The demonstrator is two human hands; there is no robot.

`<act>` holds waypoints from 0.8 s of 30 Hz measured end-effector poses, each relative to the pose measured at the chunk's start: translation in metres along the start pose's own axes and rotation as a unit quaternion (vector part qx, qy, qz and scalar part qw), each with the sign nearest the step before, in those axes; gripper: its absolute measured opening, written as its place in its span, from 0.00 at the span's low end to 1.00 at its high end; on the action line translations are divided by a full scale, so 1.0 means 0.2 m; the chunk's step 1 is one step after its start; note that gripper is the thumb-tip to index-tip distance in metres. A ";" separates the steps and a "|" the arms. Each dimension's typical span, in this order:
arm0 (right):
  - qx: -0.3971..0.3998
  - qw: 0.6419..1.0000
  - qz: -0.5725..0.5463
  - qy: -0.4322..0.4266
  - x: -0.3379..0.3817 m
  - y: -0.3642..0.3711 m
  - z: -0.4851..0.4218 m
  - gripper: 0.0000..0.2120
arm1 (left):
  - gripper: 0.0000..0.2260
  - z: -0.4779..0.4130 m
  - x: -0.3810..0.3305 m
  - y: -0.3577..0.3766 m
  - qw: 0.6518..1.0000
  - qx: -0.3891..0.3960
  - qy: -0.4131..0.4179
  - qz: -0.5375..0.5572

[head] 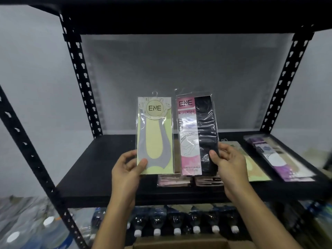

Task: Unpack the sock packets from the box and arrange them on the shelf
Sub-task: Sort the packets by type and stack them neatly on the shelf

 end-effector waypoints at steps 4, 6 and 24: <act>-0.015 1.000 -0.003 0.014 -0.02 -0.10 -0.03 0.11 | 0.12 0.00 0.03 0.11 1.000 0.011 -0.006 -0.005; -0.018 1.000 0.000 0.015 -0.03 -0.14 -0.04 0.10 | 0.12 0.00 0.05 0.15 1.000 0.015 -0.008 -0.007; -0.034 0.997 0.051 0.054 -0.17 -0.22 -0.23 0.11 | 0.13 -0.05 0.16 0.27 0.999 0.028 -0.034 -0.012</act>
Point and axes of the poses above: each hand's wrist, its own z-axis away from the middle knuckle, its own y-axis out of the palm, x = y × z, the point moved 9 cm from there along -z, towards the middle knuckle
